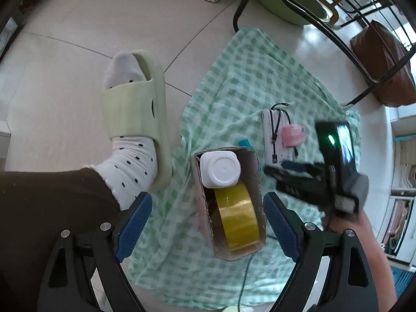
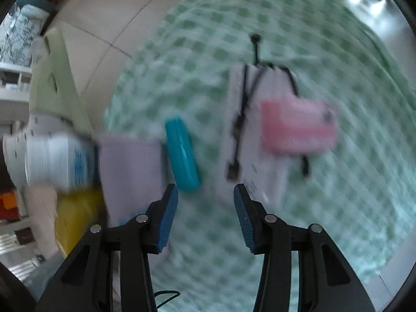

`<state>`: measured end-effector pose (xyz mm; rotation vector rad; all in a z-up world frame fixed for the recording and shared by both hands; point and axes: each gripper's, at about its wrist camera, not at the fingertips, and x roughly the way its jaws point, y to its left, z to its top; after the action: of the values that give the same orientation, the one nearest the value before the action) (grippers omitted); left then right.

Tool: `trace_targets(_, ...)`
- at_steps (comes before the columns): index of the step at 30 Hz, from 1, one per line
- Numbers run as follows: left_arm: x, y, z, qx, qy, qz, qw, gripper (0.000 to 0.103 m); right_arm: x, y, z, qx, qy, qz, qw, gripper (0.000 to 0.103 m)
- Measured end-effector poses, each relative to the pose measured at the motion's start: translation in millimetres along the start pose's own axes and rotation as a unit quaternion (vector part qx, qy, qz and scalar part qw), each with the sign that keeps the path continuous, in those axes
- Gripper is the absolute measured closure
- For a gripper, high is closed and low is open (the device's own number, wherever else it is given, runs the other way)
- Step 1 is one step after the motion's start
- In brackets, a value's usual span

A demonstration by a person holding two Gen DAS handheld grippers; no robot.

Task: Organize rigid objects
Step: 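Grasp the teal cylinder with the right gripper, then hand the teal cylinder from the right gripper to the left gripper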

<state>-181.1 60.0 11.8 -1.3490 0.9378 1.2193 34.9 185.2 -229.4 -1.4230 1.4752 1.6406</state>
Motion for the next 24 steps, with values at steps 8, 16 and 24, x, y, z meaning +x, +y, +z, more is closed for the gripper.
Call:
trace_targets(8, 11.1, 1.0, 4.6, -0.002, 0.017, -0.003, 0.9998, 0.016, 27.5, 23.9, 24.6, -0.002, 0.023, -0.029, 0.999, 0.067)
trace_targets(16, 7.5, 7.7, 5.4, -0.008, 0.019, -0.008, 0.9997, 0.016, 28.6, 39.2, -26.3, 0.017, 0.046, -0.055, 0.997, 0.078)
trace_targets(24, 6.4, -9.4, -1.7, 0.024, 0.062, -0.090, 0.9937, 0.016, -66.6, 41.4, -118.1, 0.160, -0.086, 0.085, 0.980, 0.078)
